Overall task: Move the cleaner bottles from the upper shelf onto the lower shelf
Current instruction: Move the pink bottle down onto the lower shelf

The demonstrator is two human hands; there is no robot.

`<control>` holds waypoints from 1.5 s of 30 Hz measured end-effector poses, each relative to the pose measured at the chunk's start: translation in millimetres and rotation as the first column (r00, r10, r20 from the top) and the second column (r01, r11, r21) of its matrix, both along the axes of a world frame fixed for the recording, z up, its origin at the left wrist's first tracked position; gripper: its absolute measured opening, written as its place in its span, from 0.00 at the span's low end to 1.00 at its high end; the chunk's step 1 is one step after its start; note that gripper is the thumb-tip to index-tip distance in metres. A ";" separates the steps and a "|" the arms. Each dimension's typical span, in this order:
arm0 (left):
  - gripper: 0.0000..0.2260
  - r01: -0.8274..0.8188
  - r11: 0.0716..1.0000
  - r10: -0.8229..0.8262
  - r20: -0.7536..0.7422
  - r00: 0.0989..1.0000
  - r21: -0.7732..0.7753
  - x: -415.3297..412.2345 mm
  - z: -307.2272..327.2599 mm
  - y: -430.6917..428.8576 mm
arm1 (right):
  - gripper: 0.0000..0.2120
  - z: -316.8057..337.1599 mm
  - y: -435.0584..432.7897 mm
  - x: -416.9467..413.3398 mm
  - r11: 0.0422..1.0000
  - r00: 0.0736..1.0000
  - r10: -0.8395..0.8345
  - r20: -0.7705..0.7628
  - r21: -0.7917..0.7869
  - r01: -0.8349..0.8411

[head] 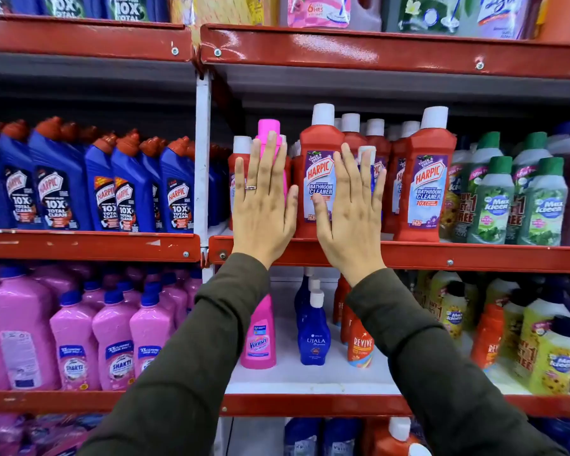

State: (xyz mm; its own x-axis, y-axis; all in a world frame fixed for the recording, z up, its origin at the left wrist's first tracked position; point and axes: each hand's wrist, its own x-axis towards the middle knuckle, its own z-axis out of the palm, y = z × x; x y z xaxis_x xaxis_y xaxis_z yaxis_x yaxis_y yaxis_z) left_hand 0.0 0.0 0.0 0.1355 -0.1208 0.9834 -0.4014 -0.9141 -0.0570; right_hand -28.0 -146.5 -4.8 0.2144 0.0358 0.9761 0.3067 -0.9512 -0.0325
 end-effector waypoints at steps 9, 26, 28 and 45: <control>0.28 -0.088 0.995 0.088 -0.008 0.996 -0.055 9.0 -14.6 55.4 | 0.27 0.8 51.1 13.8 0.969 0.959 0.242 -0.146 0.078 -0.233; 0.27 -0.120 0.991 0.110 -0.164 0.980 -0.053 47.8 -76.1 106.1 | 0.24 16.9 69.7 43.6 0.514 0.537 0.811 -0.233 0.723 -0.462; 0.28 -0.131 0.991 0.123 -0.163 0.979 -0.040 47.9 -76.1 106.5 | 0.24 16.9 69.4 44.0 0.510 0.550 0.809 -0.207 0.713 -0.481; 0.28 -0.123 0.992 0.116 -0.178 0.977 -0.029 47.9 -76.6 107.6 | 0.20 11.8 71.4 -4.0 0.350 0.445 0.893 -0.067 0.724 -0.594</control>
